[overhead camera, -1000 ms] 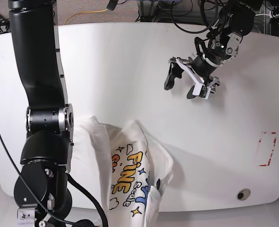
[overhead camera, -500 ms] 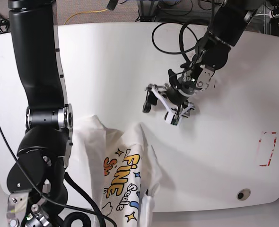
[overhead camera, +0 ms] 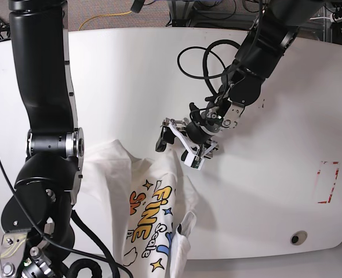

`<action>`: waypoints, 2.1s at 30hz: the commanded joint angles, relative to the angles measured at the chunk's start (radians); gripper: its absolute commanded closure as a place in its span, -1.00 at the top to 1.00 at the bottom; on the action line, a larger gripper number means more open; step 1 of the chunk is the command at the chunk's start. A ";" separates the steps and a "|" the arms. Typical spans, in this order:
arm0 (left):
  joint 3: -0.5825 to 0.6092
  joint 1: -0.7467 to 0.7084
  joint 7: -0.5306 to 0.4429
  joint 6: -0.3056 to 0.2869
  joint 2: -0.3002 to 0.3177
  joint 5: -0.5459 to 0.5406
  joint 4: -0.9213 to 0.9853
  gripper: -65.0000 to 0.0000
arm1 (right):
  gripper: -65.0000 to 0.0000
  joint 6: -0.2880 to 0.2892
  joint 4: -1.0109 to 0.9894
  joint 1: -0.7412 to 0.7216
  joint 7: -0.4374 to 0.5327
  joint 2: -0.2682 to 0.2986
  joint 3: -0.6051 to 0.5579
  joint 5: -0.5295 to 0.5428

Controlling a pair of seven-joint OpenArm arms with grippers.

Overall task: Fold the T-shirt properly
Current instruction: 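Grasp the hanging shirt edge with the left gripper, then stretch the shirt between both grippers and lay it flat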

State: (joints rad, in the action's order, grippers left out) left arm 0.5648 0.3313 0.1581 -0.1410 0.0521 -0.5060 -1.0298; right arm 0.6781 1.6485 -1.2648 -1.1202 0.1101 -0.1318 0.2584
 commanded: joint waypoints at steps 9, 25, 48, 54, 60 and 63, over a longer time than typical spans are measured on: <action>-0.001 0.111 -0.122 -0.021 -0.093 -0.006 0.182 0.47 | -1.00 -0.004 0.011 -0.041 0.030 0.004 0.005 0.000; 0.007 0.157 -0.205 -0.018 -0.054 -0.009 0.220 -1.00 | -1.00 -0.004 0.006 -0.041 0.030 0.050 0.041 -0.041; -0.503 -0.036 0.219 -0.026 0.492 -0.102 -0.634 -1.00 | -1.00 -0.013 0.005 0.056 0.030 0.112 0.113 -0.043; -0.558 -0.036 0.219 -0.068 0.604 -0.227 -0.631 -1.00 | -1.00 -0.004 0.005 0.158 0.030 0.113 0.191 -0.138; -0.570 -0.096 0.219 -0.090 0.612 -0.227 -0.631 -1.00 | -1.00 -0.002 0.005 0.299 0.030 0.124 0.344 -0.156; -0.584 -0.133 0.219 -0.091 0.605 -0.227 -0.631 -1.00 | -1.00 -0.002 0.005 0.380 0.030 0.139 0.401 -0.150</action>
State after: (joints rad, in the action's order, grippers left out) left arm 0.0025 0.1814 0.4042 -0.2432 0.6357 -0.7284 -1.6466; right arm 0.6804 1.6402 -0.8658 -1.1160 0.2394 0.2466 0.1043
